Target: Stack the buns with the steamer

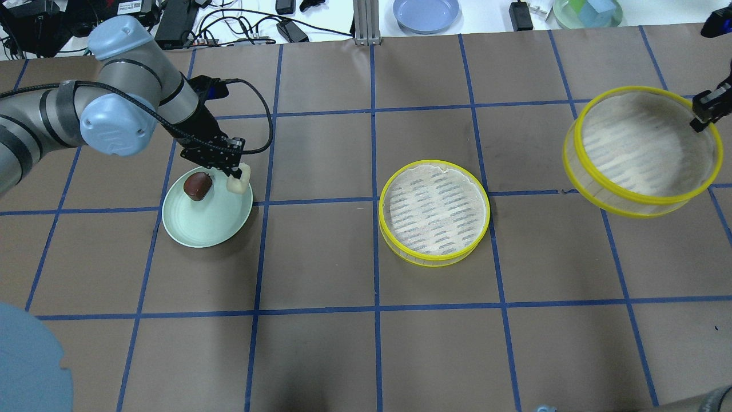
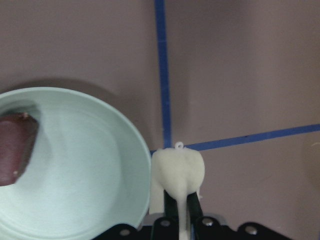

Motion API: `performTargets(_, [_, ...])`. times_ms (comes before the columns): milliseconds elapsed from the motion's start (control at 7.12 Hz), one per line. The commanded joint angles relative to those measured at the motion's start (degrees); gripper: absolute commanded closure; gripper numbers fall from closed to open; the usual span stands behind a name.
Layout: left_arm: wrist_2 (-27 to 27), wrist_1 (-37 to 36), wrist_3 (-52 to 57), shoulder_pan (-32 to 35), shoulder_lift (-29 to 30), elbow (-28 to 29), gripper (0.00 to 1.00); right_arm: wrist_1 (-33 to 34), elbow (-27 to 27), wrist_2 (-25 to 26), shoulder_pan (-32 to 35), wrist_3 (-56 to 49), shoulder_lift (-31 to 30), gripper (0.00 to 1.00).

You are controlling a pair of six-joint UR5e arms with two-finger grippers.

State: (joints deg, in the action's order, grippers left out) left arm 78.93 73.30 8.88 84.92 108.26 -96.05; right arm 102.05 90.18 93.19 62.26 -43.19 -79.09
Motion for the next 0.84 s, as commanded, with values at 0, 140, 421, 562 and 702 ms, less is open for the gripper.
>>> performTargets(0, [-6.8, -0.3, -15.8, 8.6, -1.8, 1.8, 1.0, -3.5, 0.0, 0.8, 4.1, 9.6, -2.3, 1.0])
performTargets(140, [-12.8, -1.4, -21.3, 11.9, -1.8, 1.7, 1.0, -4.3, 0.0, 0.8, 5.7, 11.0, -3.2, 1.0])
performTargets(421, [-19.8, -7.4, -27.5, 17.7, 0.8, 0.4, 1.0, -4.7, 0.2, 0.2, 6.8, 16.5, -3.1, 1.0])
performTargets(562, [-22.3, -9.0, -30.2, 18.4, 1.9, -1.0, 1.0, -4.7, 0.2, 0.1, 8.0, 17.8, -2.6, 1.0])
performTargets(702, [-22.4, -10.5, -30.4, 18.9, 3.2, -2.0, 1.0, -4.7, 0.2, 0.1, 9.5, 18.6, -2.5, 1.0])
